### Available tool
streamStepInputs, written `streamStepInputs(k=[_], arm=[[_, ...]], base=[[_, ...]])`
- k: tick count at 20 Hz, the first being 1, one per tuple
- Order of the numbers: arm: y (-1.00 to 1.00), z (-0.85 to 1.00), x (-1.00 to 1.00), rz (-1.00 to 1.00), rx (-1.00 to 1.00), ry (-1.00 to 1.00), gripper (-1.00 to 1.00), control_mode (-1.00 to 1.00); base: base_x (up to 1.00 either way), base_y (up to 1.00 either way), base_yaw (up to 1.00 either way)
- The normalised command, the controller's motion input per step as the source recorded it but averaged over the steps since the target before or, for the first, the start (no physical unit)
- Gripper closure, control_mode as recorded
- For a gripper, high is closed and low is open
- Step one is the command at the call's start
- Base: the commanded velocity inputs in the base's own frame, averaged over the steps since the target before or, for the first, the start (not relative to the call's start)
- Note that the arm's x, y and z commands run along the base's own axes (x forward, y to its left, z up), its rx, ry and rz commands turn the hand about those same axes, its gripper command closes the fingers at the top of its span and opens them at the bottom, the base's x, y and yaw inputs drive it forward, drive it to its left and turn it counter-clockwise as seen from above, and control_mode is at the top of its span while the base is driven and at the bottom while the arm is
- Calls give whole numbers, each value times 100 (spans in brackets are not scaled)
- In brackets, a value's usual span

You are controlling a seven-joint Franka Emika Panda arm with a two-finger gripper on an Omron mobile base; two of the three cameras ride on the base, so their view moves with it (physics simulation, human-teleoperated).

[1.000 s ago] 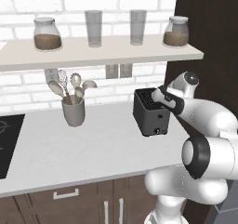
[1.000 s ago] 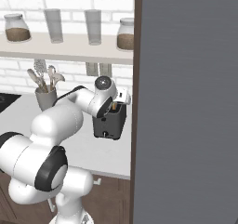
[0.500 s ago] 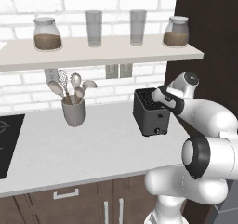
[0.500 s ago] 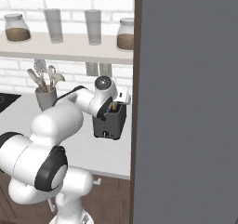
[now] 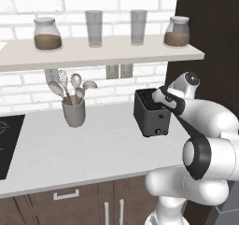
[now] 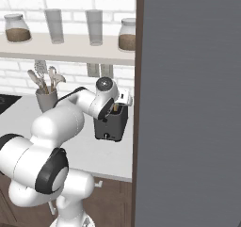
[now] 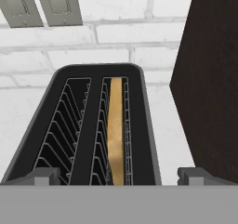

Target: Start the toaster. Once the lever pops up, take the bread to the plate on the dining counter.

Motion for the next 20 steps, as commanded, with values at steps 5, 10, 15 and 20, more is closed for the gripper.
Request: streamStepInputs(k=[5,10,15,20], arm=[[0,0,0,0,0,0,-100,-100],[0,0,1,0,0,0,-100,-100],[1,0,3,0,0,0,-100,-100],[5,-3,6,0,0,0,-100,-100]], base=[[0,0,0],[0,0,0],[0,0,0],[0,0,0]])
